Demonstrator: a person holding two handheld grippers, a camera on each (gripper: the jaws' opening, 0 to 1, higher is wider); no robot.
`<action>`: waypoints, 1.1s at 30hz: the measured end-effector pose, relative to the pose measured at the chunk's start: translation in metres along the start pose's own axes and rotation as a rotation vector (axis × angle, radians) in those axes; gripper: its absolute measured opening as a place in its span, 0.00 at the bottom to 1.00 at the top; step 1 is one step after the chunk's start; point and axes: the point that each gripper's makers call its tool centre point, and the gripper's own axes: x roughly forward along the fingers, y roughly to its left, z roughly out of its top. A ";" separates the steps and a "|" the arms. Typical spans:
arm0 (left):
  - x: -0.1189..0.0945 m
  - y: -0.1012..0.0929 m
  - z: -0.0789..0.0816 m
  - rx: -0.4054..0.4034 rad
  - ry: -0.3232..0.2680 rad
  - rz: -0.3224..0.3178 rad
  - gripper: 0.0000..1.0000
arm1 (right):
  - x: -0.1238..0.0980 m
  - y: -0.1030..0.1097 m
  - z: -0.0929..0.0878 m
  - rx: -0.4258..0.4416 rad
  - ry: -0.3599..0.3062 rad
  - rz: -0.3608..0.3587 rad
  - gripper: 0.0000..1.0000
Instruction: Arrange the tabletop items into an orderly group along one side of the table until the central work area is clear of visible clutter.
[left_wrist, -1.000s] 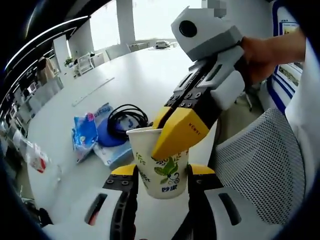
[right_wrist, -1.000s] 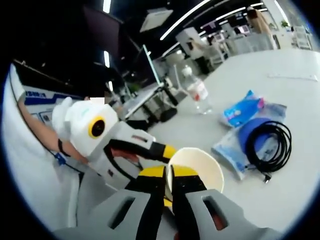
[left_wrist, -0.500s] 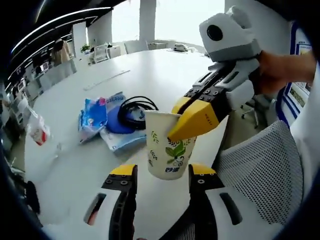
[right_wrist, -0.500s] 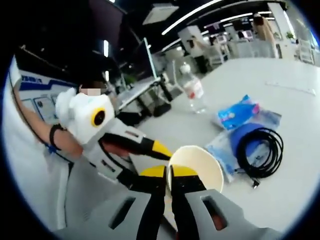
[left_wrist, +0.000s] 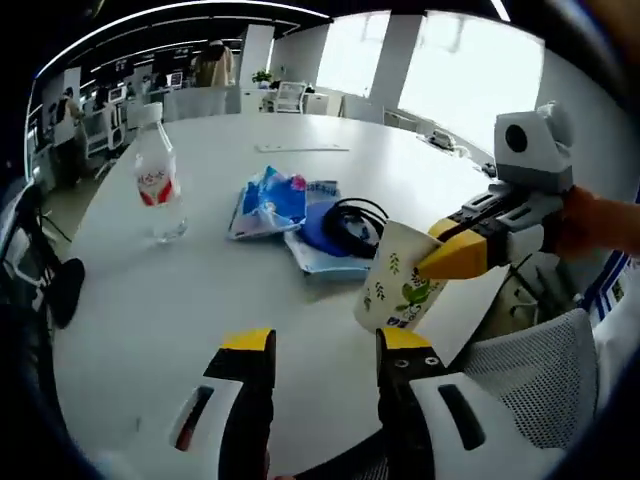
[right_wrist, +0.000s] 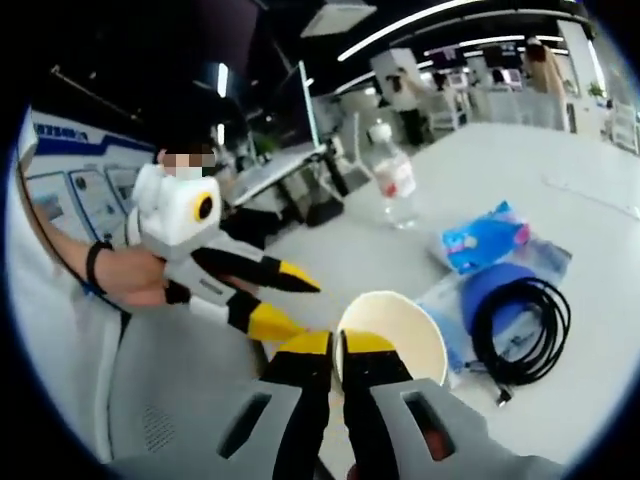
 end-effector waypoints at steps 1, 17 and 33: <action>-0.001 0.003 0.001 -0.013 -0.006 0.006 0.39 | 0.001 0.000 0.000 -0.002 0.002 0.002 0.00; -0.030 0.040 0.003 -0.222 -0.112 0.123 0.39 | 0.051 -0.016 0.057 -0.252 0.063 0.064 0.00; -0.044 0.049 0.007 -0.289 -0.162 0.166 0.39 | 0.098 -0.043 0.115 -0.310 0.027 0.044 0.00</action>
